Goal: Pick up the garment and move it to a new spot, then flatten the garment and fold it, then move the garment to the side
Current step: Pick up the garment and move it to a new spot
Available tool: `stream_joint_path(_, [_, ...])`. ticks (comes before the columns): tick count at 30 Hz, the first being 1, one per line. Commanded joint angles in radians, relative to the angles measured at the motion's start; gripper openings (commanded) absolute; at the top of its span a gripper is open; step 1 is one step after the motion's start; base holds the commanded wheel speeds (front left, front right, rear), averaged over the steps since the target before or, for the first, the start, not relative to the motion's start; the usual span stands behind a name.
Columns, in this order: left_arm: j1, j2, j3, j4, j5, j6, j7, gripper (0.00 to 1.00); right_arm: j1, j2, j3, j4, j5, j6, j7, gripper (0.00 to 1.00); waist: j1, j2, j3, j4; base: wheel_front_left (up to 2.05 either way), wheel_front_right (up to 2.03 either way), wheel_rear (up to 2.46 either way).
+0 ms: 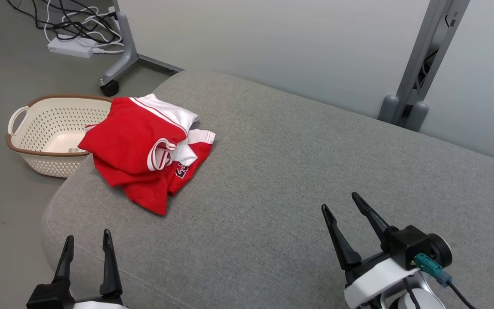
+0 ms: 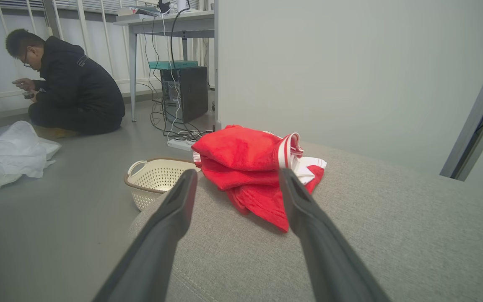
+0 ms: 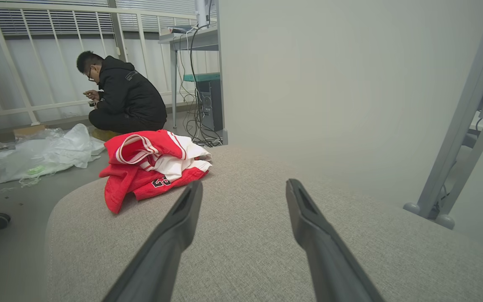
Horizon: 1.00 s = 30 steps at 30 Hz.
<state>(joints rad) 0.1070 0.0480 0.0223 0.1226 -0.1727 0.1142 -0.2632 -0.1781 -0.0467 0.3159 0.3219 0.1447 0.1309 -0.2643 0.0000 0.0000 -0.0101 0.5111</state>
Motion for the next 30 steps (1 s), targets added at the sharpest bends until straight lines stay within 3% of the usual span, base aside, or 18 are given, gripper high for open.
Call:
stream_joint_path(1, [0.005,0.004,0.009,0.000,0.007,-0.006,-0.002,1.00,0.011,-0.007,-0.006,-0.003,0.006,0.000,-0.001,1.00,0.0000,0.0000,-0.005,-0.003,0.00,0.00,0.00])
stream_joint_path(14, [-0.053,0.004,0.024,-0.011,-0.006,-0.035,-0.002,1.00,0.008,-0.007,-0.035,-0.032,-0.051,0.000,-0.001,1.00,0.0000,0.0000,0.044,0.002,0.00,0.00,0.00])
stream_joint_path(21, [-0.156,0.007,0.036,0.008,-0.007,-0.088,-0.002,1.00,-0.019,-0.026,-0.059,-0.074,-0.096,0.000,-0.001,1.00,0.0000,0.0000,0.122,0.011,0.00,0.00,0.00])
stream_joint_path(26, [-0.283,0.056,0.071,0.079,-0.025,-0.140,-0.001,1.00,-0.045,-0.061,-0.058,-0.105,-0.113,0.000,-0.001,1.00,0.0000,0.0000,0.199,-0.012,0.00,0.00,0.00])
stream_joint_path(30, [-0.431,0.114,0.081,0.143,-0.072,-0.186,0.089,1.00,-0.063,-0.093,-0.054,-0.112,-0.118,0.000,0.000,1.00,0.0000,0.0000,0.254,-0.035,0.00,0.00,0.00])
